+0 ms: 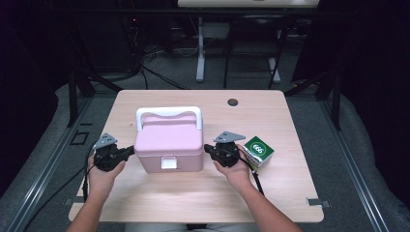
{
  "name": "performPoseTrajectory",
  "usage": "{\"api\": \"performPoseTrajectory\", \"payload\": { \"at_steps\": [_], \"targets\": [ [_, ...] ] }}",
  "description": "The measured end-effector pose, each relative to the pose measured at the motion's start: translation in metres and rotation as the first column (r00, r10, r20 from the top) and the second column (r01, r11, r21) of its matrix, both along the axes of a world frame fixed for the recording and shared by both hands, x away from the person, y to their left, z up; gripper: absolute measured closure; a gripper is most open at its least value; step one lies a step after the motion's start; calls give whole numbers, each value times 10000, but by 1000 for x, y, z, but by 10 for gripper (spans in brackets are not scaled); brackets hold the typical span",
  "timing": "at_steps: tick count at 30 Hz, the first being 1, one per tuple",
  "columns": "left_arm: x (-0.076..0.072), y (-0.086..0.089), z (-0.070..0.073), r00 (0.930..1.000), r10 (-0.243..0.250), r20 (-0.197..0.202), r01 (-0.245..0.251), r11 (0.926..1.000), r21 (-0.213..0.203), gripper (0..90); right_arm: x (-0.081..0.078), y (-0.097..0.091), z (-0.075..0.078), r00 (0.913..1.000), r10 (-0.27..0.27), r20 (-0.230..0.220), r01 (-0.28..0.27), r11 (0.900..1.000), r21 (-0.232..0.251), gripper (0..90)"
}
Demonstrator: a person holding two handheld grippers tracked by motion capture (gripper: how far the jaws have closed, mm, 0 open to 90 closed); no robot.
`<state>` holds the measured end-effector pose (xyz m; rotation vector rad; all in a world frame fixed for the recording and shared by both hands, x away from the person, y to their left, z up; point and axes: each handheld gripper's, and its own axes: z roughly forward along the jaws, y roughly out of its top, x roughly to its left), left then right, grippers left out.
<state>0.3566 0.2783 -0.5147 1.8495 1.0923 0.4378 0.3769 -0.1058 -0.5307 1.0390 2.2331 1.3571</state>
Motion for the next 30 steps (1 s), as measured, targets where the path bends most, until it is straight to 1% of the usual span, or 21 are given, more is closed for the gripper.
{"api": "performPoseTrajectory", "payload": {
  "at_steps": [8,11,22,26,30],
  "targets": [
    [0,1,-1,10000,-47,-43,46,9999,-114,900,0,1,0,10000,6,-66,-6,10000,12,900],
    [0,1,-1,9999,-70,-82,69,9999,-120,900,-1,1,0,10000,-13,-25,13,10000,-40,900],
    [-2,-1,-1,9999,121,-42,-121,9999,-117,900,-5,2,2,10000,5,-33,-6,9999,-155,900],
    [-3,-1,-1,9999,120,-81,-121,9998,-128,900,-7,2,3,10000,41,-7,-41,9996,-286,900],
    [-4,-1,-1,9999,135,-82,-136,9998,-139,900,-8,2,3,10000,36,11,-36,9996,-275,900]
  ]
}}
